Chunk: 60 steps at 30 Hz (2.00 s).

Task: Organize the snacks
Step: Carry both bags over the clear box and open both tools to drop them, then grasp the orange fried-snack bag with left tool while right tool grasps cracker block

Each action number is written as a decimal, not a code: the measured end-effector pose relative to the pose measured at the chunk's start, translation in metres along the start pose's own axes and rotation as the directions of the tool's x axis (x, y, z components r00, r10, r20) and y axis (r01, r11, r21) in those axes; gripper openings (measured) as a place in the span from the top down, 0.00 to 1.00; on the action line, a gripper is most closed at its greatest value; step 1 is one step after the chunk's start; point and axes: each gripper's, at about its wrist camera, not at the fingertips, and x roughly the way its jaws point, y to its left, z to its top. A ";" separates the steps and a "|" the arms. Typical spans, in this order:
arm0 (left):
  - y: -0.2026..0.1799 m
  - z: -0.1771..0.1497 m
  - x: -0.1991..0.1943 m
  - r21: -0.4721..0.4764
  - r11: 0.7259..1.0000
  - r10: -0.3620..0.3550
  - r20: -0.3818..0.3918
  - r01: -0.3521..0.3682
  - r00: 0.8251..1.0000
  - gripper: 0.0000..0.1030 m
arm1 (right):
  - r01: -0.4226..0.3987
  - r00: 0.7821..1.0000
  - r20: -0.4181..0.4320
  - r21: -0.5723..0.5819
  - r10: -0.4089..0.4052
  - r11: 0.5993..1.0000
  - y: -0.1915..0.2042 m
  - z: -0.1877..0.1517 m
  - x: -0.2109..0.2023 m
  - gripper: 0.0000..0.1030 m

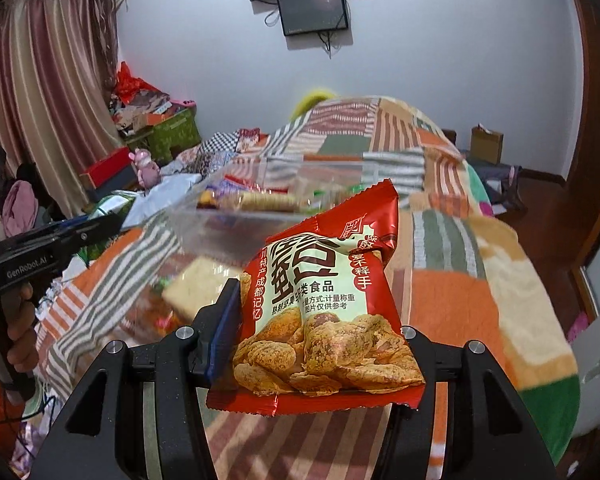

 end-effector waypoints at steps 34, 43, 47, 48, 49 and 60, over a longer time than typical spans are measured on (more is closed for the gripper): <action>0.019 0.071 0.164 -0.057 0.997 -0.056 -0.130 0.049 0.990 0.60 | -0.026 0.993 -0.121 -0.071 0.018 0.997 -0.007 0.070 0.143 0.51; 0.015 0.071 0.171 -0.054 0.998 -0.054 -0.157 0.046 0.986 0.59 | -0.015 0.990 -0.138 -0.074 0.004 0.997 -0.009 0.072 0.146 0.49; 0.014 0.073 0.158 -0.052 0.997 -0.056 -0.134 0.050 0.989 0.49 | -0.008 0.990 -0.143 -0.076 -0.003 0.997 -0.009 0.074 0.141 0.43; 0.014 0.074 0.154 -0.049 0.998 -0.054 -0.124 0.048 0.991 0.48 | -0.007 0.991 -0.132 -0.080 -0.004 0.997 -0.008 0.074 0.136 0.42; 0.013 0.074 0.149 -0.044 0.998 -0.052 -0.117 0.047 0.992 0.48 | -0.004 0.993 -0.122 -0.085 -0.006 0.996 -0.008 0.075 0.132 0.39; 0.015 0.057 0.097 -0.014 0.999 -0.031 -0.108 0.029 0.994 0.43 | -0.007 0.999 -0.044 -0.119 0.002 0.993 0.007 0.073 0.082 0.34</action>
